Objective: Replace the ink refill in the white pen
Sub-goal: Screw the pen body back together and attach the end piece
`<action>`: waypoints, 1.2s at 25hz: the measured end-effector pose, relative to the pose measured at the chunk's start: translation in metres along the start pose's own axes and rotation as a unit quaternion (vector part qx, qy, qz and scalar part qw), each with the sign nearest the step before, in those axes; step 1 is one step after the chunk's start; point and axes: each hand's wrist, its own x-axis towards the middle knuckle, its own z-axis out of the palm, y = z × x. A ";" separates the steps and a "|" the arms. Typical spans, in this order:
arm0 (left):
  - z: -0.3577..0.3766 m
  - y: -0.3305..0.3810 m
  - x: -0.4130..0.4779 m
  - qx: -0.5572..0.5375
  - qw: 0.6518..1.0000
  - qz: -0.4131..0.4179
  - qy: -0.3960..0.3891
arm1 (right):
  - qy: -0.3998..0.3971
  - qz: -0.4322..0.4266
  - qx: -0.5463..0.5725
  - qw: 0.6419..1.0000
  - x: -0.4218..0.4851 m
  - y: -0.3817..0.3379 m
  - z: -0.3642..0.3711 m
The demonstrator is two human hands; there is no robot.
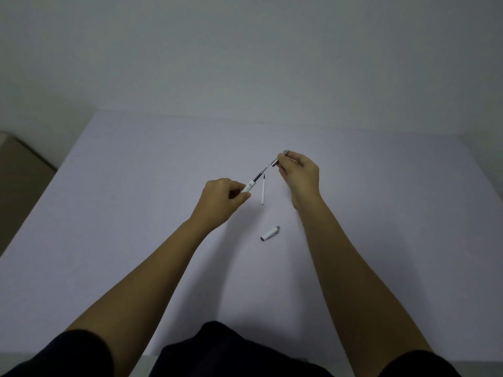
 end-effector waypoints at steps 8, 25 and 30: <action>-0.003 0.001 0.001 0.012 1.000 0.001 0.004 | -0.020 -0.002 -0.008 1.000 -0.010 -0.006 0.007; -0.015 0.004 0.005 -0.014 0.997 0.074 0.000 | -0.201 -0.056 -0.047 0.977 -0.031 0.003 -0.014; -0.019 0.001 0.005 -0.046 0.995 0.087 -0.031 | -0.212 -0.205 -0.211 0.932 -0.031 -0.001 -0.032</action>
